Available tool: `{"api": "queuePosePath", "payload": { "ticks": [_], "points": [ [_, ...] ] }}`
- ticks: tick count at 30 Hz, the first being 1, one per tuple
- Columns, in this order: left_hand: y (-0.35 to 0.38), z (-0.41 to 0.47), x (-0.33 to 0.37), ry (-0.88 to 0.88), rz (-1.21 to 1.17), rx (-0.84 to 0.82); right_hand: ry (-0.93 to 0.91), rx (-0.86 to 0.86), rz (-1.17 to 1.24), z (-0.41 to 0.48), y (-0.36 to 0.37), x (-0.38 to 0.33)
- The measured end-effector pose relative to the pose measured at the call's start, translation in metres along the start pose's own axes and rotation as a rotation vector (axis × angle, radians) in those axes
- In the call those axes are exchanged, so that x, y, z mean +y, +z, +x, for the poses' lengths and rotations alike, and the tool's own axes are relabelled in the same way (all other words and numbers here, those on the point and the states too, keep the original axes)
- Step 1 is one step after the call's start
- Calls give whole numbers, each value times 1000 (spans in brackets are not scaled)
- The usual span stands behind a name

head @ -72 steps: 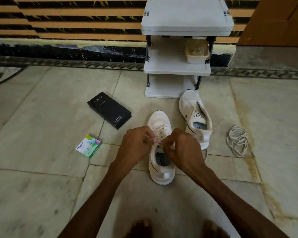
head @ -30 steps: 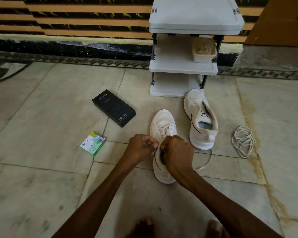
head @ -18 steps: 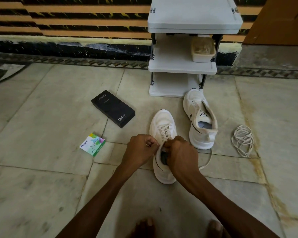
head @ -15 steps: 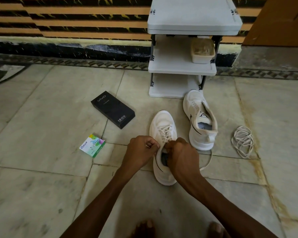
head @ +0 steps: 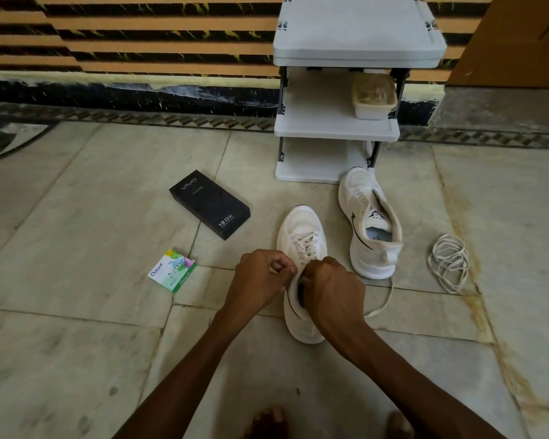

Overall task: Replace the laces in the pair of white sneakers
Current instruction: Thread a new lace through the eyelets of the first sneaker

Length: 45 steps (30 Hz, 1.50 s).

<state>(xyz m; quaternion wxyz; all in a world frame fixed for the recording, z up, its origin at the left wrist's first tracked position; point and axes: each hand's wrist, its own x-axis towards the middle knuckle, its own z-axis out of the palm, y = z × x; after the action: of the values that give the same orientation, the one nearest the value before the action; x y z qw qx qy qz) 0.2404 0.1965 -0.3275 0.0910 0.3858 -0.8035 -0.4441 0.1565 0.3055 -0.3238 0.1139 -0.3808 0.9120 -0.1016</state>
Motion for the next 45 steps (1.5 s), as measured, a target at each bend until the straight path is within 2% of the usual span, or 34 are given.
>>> {"api": "queuePosePath", "payload": {
  "ticks": [11,14,16,19,22,24,25,26,27,30,31,33,35,40,42,45],
  "points": [
    [-2,0,1,-27,-8,-22,119,14,186,3,3,-4],
    [-1,-2,0,24,25,22,118,18,221,1,5,-2],
    [-1,-3,-2,28,-41,47,103,59,246,-1,6,0],
    [-12,-1,0,-75,-322,153,72,133,270,-4,5,4],
    [-46,18,8,-189,-929,266,83,123,286,-3,4,4],
    [-72,29,19,-124,-1376,264,89,124,284,-2,4,2],
    [-80,32,23,-95,-1484,227,88,130,286,-2,5,2],
    [-83,33,26,-91,-1407,173,88,136,286,-2,5,1],
    [-82,31,28,-104,-1134,99,87,146,281,-3,6,1],
    [-56,18,22,-44,-22,-205,95,165,256,-3,6,1],
    [-46,14,20,-21,216,-302,99,162,241,-2,6,2],
    [-29,7,16,10,499,-420,103,165,200,0,7,2],
    [-23,3,14,47,465,-412,107,171,184,1,7,2],
    [-53,11,25,99,-479,-217,145,97,274,1,8,4],
    [-57,12,30,139,-623,-223,164,72,280,2,7,6],
    [-52,10,33,58,-683,-270,175,34,284,3,5,6]
  ]
}}
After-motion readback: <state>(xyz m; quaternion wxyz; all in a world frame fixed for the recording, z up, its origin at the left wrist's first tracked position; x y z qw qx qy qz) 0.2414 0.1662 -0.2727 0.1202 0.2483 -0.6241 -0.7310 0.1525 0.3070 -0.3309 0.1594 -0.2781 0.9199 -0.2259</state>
